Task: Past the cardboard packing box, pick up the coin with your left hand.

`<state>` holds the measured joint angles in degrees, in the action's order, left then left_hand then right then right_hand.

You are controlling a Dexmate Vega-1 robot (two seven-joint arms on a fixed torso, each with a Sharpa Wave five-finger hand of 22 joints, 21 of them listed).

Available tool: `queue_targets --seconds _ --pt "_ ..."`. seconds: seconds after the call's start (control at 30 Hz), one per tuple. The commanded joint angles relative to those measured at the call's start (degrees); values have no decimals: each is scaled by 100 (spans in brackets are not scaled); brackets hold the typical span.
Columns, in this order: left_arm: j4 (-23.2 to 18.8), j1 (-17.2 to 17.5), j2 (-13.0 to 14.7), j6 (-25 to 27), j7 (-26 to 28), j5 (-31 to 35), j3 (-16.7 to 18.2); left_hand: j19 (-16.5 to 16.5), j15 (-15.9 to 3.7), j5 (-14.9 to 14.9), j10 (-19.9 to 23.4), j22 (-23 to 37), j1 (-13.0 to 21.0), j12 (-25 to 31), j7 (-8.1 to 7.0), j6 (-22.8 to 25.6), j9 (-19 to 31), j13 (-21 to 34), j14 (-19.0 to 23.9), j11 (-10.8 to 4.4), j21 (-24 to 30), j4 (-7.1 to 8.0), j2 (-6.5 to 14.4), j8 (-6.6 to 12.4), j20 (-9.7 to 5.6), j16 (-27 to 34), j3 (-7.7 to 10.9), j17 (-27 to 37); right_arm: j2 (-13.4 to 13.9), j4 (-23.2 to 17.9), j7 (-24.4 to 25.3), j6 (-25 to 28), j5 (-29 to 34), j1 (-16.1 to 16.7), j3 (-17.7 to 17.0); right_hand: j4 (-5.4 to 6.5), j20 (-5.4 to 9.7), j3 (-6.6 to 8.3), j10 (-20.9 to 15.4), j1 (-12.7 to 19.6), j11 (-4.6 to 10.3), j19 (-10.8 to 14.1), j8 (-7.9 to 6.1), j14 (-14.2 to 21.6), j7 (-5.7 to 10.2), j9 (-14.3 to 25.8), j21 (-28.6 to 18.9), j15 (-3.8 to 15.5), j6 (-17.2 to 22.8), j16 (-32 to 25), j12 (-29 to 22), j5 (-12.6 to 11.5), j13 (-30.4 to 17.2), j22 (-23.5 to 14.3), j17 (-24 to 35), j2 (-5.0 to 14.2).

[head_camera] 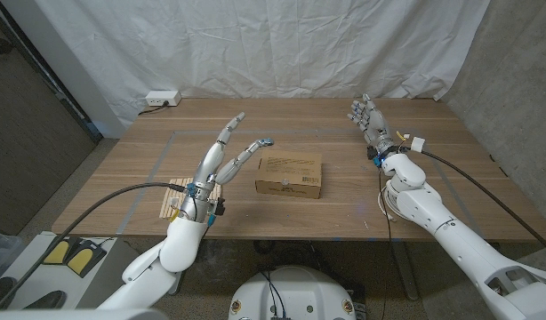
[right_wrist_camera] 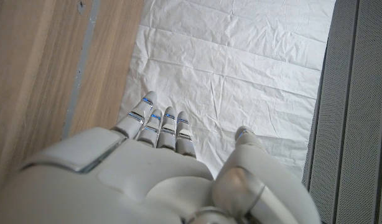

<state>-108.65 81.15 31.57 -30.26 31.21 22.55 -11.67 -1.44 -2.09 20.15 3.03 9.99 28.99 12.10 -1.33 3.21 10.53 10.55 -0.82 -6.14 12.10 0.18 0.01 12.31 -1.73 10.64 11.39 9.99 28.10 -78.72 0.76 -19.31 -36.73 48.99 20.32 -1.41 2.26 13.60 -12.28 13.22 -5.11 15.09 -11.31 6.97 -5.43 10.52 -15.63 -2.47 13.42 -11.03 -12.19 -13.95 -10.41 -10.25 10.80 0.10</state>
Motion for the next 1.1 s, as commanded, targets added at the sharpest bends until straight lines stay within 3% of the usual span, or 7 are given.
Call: queue_targets --seconds 0.03,0.27,0.7,1.1 --pt "-300 223 -39 378 425 499 -36 17 -208 26 31 27 71 26 0 31 14 11 40 16 13 -28 14 16 -519 40 13 24 76 -69 -35 82 -17 39 -2 -44 135 2 -28 38 -5 69 -16 29 11 34 24 -5 66 -16 -9 9 -17 -22 12 24" --pt "-435 283 24 677 502 619 -105 15 -207 27 30 28 95 16 -1 35 15 12 40 -2 7 -37 31 8 -508 33 19 25 133 -144 -18 132 -38 83 -33 -48 137 -4 -30 34 -13 123 -11 115 14 34 21 -6 62 -46 -7 14 -17 -22 15 27" --pt "-416 310 -101 659 1046 666 -255 14 -193 27 45 30 141 8 11 82 15 11 51 31 -2 -55 60 10 -500 27 29 26 214 -218 18 141 -73 140 -121 -55 138 -9 -49 36 -8 143 -9 134 14 34 34 -12 63 -44 -11 17 -17 -23 18 31" --pt "-661 295 -165 1559 1375 1372 -473 1 -181 23 51 31 183 -1 8 103 16 11 63 38 -13 -73 85 4 -481 23 39 26 286 -231 -27 148 -131 185 -185 -57 131 -14 -59 32 -6 152 -9 145 18 35 45 -10 67 -43 -13 21 -17 -24 20 34"
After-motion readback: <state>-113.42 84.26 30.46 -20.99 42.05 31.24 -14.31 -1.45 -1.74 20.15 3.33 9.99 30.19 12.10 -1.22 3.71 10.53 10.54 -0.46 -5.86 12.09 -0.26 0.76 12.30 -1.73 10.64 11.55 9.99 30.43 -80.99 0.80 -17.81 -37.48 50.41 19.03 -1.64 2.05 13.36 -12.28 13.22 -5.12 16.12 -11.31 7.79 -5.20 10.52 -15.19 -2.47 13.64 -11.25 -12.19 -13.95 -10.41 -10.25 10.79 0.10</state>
